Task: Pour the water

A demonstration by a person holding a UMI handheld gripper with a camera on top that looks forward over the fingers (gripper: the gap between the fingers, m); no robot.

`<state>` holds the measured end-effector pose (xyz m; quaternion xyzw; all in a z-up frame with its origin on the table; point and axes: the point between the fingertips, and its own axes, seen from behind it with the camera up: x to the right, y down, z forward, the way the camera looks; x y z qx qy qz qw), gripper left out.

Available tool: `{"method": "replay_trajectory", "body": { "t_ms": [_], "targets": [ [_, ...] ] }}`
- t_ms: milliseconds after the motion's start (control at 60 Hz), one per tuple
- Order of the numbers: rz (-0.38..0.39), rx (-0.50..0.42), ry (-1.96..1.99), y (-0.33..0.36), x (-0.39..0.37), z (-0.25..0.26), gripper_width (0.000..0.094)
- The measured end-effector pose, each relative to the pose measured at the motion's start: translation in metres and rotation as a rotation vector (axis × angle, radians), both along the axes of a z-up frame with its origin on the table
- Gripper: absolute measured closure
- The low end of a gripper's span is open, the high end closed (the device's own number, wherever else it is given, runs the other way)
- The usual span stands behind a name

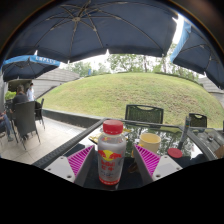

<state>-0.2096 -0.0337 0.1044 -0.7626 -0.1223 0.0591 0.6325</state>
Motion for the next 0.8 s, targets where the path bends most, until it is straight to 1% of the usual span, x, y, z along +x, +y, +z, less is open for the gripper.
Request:
{"method": "replay_trajectory", "body": {
  "t_ms": [50, 83, 100, 117, 150, 217, 267, 300, 367, 400, 450, 500, 633, 733, 800],
  "targets": [
    [-0.021, 0.017, 0.017, 0.017, -0.005, 0.001, 0.0119],
    [-0.034, 0.026, 0.029, 0.026, -0.007, 0.002, 0.0143],
    [-0.040, 0.029, 0.036, 0.030, -0.009, 0.002, 0.0171],
    [-0.046, 0.031, 0.043, 0.033, -0.009, 0.001, 0.0218],
    [-0.052, 0.027, 0.051, 0.041, -0.013, -0.002, 0.0407],
    [-0.093, 0.045, 0.060, 0.043, -0.006, -0.001, 0.0453],
    [-0.111, 0.048, 0.068, 0.042, -0.004, -0.001, 0.0522],
    [-0.108, 0.048, 0.079, 0.041, -0.008, -0.004, 0.0572],
    [-0.101, 0.064, 0.103, 0.043, -0.011, -0.002, 0.0594],
    [-0.088, 0.057, 0.131, 0.047, -0.011, -0.001, 0.0599],
    [-0.047, 0.013, 0.234, 0.051, -0.021, 0.001, 0.0599],
    [-0.003, -0.007, 0.396, 0.058, -0.028, 0.019, 0.0599],
    [-0.011, -0.046, 0.814, 0.098, -0.017, 0.070, 0.0598],
    [-0.029, -0.110, 1.164, 0.128, 0.004, 0.080, 0.0597],
    [-0.032, -0.167, 1.416, 0.145, 0.010, 0.075, 0.0596]
  ]
}}
